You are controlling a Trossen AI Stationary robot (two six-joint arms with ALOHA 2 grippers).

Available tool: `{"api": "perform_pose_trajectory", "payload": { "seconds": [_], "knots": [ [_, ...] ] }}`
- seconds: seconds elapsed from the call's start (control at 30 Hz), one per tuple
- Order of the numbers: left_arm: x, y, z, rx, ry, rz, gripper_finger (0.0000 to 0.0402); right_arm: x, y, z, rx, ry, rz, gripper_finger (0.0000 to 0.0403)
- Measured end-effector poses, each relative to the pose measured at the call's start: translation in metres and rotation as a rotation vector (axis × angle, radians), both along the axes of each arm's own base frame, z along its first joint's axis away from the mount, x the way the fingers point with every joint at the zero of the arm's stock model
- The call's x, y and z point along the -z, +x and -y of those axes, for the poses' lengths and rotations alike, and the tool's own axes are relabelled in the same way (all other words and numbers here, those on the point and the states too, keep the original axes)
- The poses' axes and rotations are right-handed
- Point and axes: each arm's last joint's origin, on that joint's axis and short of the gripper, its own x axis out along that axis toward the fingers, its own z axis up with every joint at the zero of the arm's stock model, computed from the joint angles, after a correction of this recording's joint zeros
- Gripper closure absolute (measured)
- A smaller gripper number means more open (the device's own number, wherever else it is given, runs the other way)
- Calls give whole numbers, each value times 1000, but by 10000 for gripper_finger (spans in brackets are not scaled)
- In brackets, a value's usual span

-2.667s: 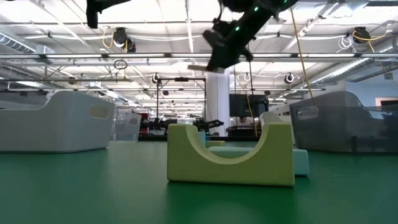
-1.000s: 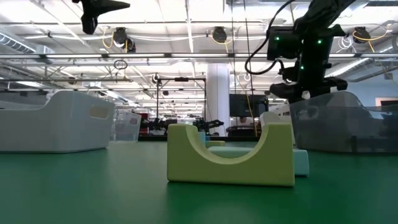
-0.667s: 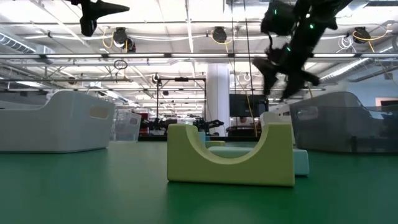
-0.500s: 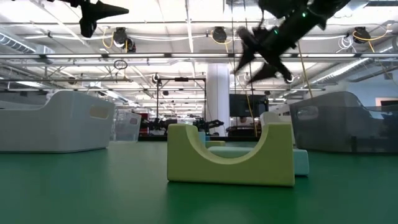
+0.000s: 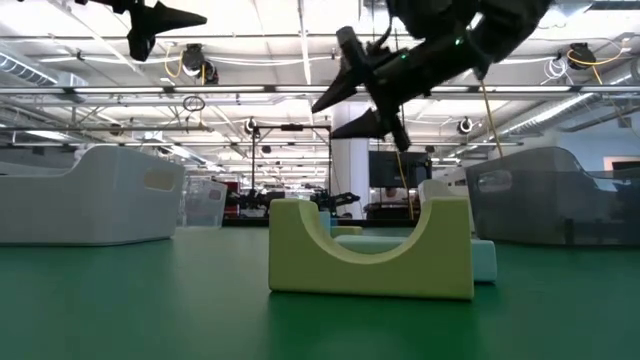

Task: Sort & place blocks by color
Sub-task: Put the top blue block into the white transparent bin

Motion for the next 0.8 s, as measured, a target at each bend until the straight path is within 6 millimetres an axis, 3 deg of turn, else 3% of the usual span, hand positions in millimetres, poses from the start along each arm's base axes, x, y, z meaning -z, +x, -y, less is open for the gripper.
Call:
{"api": "perform_pose_trajectory", "payload": {
  "seconds": [0.17,0.37,0.57,0.8],
  "knots": [
    [0,0,0,0,-1,-2,215,21,9,-2,-2,29,-41,177],
    [1,0,0,-1,0,-5,215,16,22,-4,-40,-58,-216,177],
    [0,0,0,-3,-11,-1,215,4,35,18,136,-6,-517,177],
    [0,0,-1,-12,-12,0,215,15,61,37,136,-4,-590,177]
  ]
}}
